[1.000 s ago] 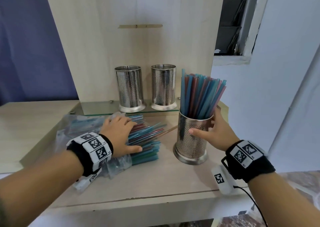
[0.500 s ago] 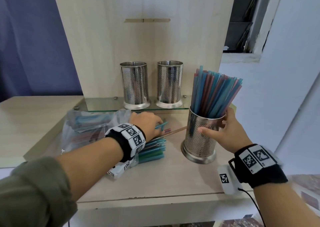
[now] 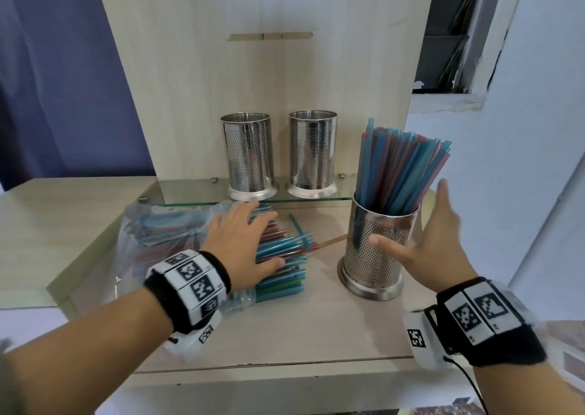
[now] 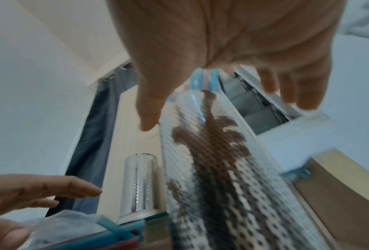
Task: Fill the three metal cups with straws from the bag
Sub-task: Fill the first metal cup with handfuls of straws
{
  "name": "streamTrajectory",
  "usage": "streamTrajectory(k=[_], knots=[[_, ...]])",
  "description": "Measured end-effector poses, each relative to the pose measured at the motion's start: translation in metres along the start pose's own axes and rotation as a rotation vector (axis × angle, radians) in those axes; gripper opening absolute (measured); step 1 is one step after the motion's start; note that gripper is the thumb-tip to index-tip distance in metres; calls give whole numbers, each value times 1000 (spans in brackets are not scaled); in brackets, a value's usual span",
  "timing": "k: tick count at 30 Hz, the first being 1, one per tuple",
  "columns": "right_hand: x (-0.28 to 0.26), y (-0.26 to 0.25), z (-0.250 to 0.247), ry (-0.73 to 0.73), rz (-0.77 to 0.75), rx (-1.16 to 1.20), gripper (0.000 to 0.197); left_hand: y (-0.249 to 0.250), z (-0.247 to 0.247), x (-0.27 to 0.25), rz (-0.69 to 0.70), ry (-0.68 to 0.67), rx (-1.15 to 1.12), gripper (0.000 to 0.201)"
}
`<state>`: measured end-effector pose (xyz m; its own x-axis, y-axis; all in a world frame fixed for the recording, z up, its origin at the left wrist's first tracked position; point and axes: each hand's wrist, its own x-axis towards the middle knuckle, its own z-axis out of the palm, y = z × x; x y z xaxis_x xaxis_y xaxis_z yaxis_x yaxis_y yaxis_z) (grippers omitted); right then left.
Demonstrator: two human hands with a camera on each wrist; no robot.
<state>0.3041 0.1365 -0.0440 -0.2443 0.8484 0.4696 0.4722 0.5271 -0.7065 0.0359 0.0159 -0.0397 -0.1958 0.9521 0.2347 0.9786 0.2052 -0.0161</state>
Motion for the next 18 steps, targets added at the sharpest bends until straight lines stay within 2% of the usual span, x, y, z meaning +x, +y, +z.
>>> streamTrajectory(k=[2,3,4,6,8,9,11,15,18], knots=[[-14,-17,1,226,-55,-183,123,-19,-3,-10,-34,-46,29,99],[-21,-26,4,299,-167,-236,110,-28,-4,-13,-50,-80,38,106],[-27,-36,10,293,-278,-245,92,-37,-3,-16,-66,-116,46,111],[-34,-52,27,60,-377,-189,59,-53,2,-18,-96,-180,31,118],[-34,-61,49,-241,-333,-233,45,-65,9,-18,-100,-219,-38,123],[-31,-62,62,-329,-295,-290,43,-69,12,-18,-87,-226,-61,125],[-22,-63,82,-401,-220,-368,40,-76,17,-18,-62,-229,-65,125],[-6,-67,101,-453,-111,-450,25,-83,18,-20,-23,-201,-74,115],[-7,-72,97,-401,-75,-497,21,-89,15,-20,-4,-205,-93,113]])
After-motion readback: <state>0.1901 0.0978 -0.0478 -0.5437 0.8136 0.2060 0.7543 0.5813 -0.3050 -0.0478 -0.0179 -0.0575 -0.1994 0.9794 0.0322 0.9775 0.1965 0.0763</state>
